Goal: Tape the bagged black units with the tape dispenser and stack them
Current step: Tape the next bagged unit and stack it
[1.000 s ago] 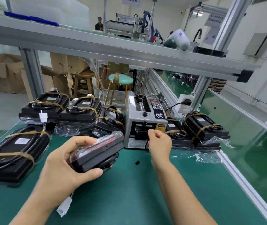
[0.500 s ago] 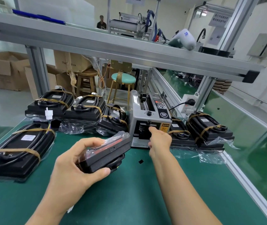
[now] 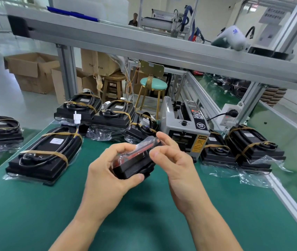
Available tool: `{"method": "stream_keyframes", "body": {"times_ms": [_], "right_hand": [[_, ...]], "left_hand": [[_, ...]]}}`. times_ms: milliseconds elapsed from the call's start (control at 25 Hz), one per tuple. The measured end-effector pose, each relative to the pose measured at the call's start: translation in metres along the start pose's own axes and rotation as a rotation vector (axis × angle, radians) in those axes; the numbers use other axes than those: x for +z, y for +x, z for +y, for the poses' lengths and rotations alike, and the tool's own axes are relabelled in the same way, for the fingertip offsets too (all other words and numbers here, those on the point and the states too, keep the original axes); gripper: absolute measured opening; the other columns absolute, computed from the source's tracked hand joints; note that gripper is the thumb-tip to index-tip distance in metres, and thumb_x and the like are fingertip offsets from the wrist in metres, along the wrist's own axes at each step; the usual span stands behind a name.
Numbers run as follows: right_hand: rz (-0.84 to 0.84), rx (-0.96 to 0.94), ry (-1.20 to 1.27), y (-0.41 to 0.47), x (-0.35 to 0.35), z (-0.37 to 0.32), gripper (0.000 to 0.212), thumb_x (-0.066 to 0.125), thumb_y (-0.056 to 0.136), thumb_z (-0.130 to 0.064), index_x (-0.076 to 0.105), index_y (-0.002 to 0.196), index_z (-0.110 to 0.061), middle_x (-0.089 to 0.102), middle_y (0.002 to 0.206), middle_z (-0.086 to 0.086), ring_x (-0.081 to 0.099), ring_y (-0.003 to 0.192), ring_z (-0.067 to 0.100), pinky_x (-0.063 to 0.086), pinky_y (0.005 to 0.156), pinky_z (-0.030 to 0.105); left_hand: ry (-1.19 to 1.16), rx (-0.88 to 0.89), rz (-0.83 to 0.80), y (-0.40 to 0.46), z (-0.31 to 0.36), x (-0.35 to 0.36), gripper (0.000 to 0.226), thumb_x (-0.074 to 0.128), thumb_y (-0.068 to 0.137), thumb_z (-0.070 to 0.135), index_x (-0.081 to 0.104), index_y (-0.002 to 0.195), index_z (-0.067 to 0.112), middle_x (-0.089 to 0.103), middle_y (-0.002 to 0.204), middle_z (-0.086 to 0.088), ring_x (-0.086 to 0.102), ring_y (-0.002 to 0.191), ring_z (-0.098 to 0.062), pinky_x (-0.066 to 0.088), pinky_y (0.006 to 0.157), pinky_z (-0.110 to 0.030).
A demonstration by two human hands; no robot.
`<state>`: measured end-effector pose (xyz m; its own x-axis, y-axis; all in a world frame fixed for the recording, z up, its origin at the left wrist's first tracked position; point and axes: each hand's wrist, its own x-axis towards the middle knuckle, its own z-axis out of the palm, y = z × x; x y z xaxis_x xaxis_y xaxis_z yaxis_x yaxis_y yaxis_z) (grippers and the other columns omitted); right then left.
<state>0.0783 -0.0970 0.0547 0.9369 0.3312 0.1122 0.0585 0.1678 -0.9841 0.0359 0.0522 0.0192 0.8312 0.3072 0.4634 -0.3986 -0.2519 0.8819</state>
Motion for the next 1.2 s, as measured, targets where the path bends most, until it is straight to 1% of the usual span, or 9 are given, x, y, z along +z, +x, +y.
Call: {"method": "stream_keyframes", "body": {"times_ms": [160, 320, 560, 760, 920, 1040, 1120, 1160, 1200], "right_hand": [[0.056, -0.019, -0.045, 0.0037, -0.0008, 0.0036, 0.019, 0.068, 0.083, -0.009, 0.071, 0.066, -0.018, 0.051, 0.133, -0.02, 0.046, 0.128, -0.001, 0.034, 0.104, 0.024], [0.043, 0.01, -0.058, 0.0066, -0.001, 0.008, 0.012, 0.067, 0.084, -0.008, 0.072, 0.074, -0.011, 0.051, 0.134, -0.017, 0.051, 0.117, -0.011, 0.035, 0.09, 0.015], [0.007, 0.014, -0.086, 0.0091, -0.0003, 0.0085, 0.009, 0.068, 0.084, -0.011, 0.072, 0.077, -0.009, 0.05, 0.134, -0.018, 0.048, 0.117, -0.014, 0.034, 0.092, 0.013], [0.008, -0.001, -0.1, 0.0094, 0.0025, 0.0067, 0.013, 0.067, 0.085, -0.006, 0.07, 0.072, -0.01, 0.049, 0.134, -0.015, 0.051, 0.108, -0.019, 0.038, 0.079, -0.002], [0.034, -0.013, -0.1, 0.0098, 0.0043, 0.0087, 0.013, 0.067, 0.085, -0.005, 0.071, 0.074, -0.009, 0.05, 0.133, -0.012, 0.053, 0.107, -0.017, 0.04, 0.082, 0.002], [0.031, -0.022, -0.11, 0.0096, 0.0055, 0.0073, 0.017, 0.067, 0.085, -0.003, 0.07, 0.07, -0.011, 0.05, 0.129, -0.013, 0.054, 0.1, -0.02, 0.039, 0.076, -0.002], [0.033, -0.013, -0.097, 0.0092, 0.005, 0.0081, 0.014, 0.067, 0.084, -0.003, 0.072, 0.072, -0.007, 0.051, 0.13, -0.012, 0.054, 0.103, -0.019, 0.04, 0.082, 0.001], [0.034, 0.002, -0.073, 0.0088, 0.0047, 0.0091, 0.01, 0.066, 0.084, -0.004, 0.072, 0.075, -0.003, 0.051, 0.131, -0.011, 0.053, 0.109, -0.016, 0.041, 0.093, 0.008], [0.033, 0.022, -0.042, 0.0087, 0.0046, 0.01, 0.01, 0.066, 0.083, -0.006, 0.072, 0.079, 0.001, 0.051, 0.134, -0.01, 0.051, 0.117, -0.011, 0.038, 0.106, 0.02]], "left_hand": [[-0.004, 0.006, 0.013, -0.0006, -0.0018, -0.0006, 0.057, 0.083, 0.05, 0.014, 0.065, 0.1, 0.035, 0.07, 0.1, 0.009, 0.067, 0.087, -0.011, 0.05, 0.076, -0.015], [-0.013, 0.005, 0.019, 0.0004, -0.0034, 0.0, 0.057, 0.083, 0.05, 0.014, 0.065, 0.099, 0.036, 0.07, 0.102, 0.008, 0.067, 0.087, -0.014, 0.051, 0.078, -0.019], [-0.015, 0.02, 0.018, -0.0005, -0.0045, 0.0002, 0.057, 0.082, 0.049, 0.018, 0.064, 0.099, 0.038, 0.069, 0.104, 0.008, 0.067, 0.09, -0.013, 0.052, 0.08, -0.021], [-0.024, 0.021, 0.019, -0.0004, -0.0039, 0.0007, 0.055, 0.08, 0.048, 0.028, 0.064, 0.099, 0.039, 0.069, 0.102, 0.01, 0.067, 0.09, -0.012, 0.053, 0.078, -0.02], [-0.027, 0.019, 0.02, -0.0006, -0.0044, 0.001, 0.054, 0.079, 0.048, 0.031, 0.064, 0.099, 0.039, 0.069, 0.101, 0.012, 0.067, 0.088, -0.011, 0.052, 0.076, -0.017], [-0.033, 0.013, 0.019, -0.0004, -0.0054, 0.0012, 0.055, 0.08, 0.048, 0.032, 0.064, 0.101, 0.037, 0.07, 0.102, 0.011, 0.067, 0.088, -0.013, 0.052, 0.077, -0.019], [-0.033, 0.01, 0.016, -0.0003, -0.0062, 0.0013, 0.056, 0.08, 0.048, 0.032, 0.064, 0.101, 0.036, 0.07, 0.102, 0.01, 0.067, 0.088, -0.013, 0.053, 0.077, -0.02], [-0.031, 0.011, 0.015, -0.0004, -0.0063, 0.0014, 0.056, 0.08, 0.048, 0.032, 0.064, 0.101, 0.036, 0.07, 0.102, 0.01, 0.067, 0.089, -0.013, 0.053, 0.077, -0.021], [-0.029, 0.015, 0.017, -0.0007, -0.0063, 0.0016, 0.055, 0.08, 0.048, 0.032, 0.064, 0.101, 0.037, 0.07, 0.102, 0.01, 0.067, 0.089, -0.013, 0.053, 0.078, -0.021]]}}
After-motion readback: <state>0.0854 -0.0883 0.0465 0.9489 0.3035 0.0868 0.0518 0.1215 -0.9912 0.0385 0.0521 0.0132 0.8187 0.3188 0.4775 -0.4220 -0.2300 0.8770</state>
